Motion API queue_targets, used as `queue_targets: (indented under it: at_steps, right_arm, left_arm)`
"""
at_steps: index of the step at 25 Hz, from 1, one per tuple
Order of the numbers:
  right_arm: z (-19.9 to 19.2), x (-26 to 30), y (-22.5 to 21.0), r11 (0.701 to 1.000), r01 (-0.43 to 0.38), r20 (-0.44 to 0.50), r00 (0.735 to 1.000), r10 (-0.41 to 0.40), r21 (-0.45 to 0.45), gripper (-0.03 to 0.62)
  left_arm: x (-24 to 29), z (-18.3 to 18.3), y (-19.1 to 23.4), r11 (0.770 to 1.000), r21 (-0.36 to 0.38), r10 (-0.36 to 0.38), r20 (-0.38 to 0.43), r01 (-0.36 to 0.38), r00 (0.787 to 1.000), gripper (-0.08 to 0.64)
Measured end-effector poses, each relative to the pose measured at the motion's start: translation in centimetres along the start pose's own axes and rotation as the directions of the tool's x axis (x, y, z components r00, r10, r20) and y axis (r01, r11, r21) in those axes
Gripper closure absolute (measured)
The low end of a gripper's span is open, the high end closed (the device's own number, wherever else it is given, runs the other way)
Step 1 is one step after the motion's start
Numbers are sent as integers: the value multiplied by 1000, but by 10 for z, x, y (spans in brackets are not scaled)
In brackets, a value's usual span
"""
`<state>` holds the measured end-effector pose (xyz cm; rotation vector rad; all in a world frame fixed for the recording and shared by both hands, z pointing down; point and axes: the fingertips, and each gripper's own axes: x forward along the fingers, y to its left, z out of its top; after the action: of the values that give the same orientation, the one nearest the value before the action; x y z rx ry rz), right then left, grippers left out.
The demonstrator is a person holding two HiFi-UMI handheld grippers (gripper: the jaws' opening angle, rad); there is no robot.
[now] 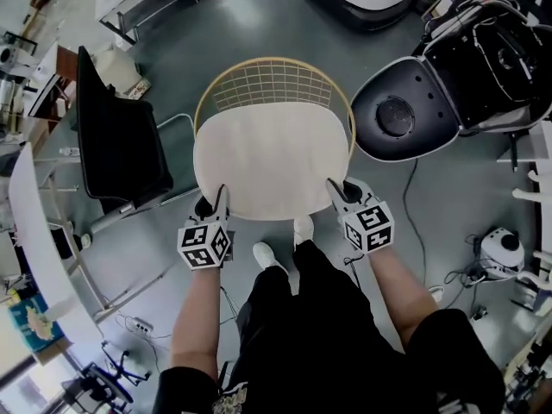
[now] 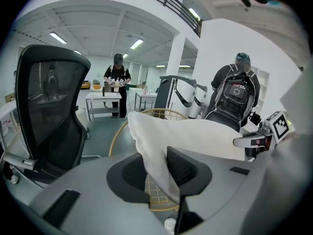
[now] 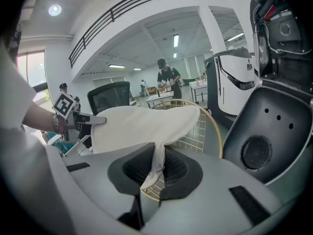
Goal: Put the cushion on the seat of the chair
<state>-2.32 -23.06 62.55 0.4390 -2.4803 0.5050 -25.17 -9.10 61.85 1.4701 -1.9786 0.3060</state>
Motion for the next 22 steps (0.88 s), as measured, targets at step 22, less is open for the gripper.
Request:
queue_targets:
  at_steps: [22]
  right_arm:
    - [-86, 160, -20, 987, 150, -143, 980, -141, 54, 548]
  left_arm:
    - [147, -88, 105, 997, -4, -74, -195, 75, 978, 436]
